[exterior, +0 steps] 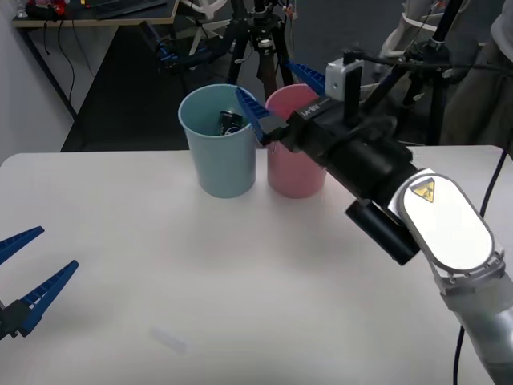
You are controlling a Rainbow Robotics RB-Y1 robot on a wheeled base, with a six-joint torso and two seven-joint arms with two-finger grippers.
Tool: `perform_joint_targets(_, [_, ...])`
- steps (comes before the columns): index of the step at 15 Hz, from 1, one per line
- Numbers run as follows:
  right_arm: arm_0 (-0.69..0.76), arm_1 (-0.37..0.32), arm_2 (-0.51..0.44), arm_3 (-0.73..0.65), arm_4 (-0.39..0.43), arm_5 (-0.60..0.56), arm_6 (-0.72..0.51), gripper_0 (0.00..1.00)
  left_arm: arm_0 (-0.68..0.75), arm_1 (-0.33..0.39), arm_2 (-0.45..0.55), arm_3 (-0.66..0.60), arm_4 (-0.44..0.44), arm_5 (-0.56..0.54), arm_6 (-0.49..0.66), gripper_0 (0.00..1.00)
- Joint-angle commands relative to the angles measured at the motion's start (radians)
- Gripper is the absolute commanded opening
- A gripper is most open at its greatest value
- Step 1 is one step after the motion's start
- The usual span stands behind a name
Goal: Grasp the object on the table and drop it into the matching bin: aluminum can to the light blue bin, PET bottle to the pink bin.
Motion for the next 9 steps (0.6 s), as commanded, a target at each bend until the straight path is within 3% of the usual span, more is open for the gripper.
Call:
perform_joint_targets(1, [0.140, -0.139, -0.019, -0.132, -0.127, -0.015, 0.032, 1.00, 0.000, 0.000, 0.000, 0.000, 0.000, 0.000, 0.000, 1.00])
perform_joint_targets(2, [0.181, -0.167, -0.049, -0.157, -0.166, -0.048, 0.046, 1.00, 0.000, 0.000, 0.000, 0.000, 0.000, 0.000, 0.000, 1.00])
perform_joint_targets(5, [0.321, -0.164, -0.221, -0.174, -0.311, -0.248, 0.202, 1.00, 0.000, 0.000, 0.000, 0.000, 0.000, 0.000, 0.000, 1.00])
perform_joint_targets(9, [0.508, -0.112, -0.485, -0.172, -0.347, -0.520, 0.288, 1.00, 0.000, 0.000, 0.000, 0.000, 0.000, 0.000, 0.000, 1.00])
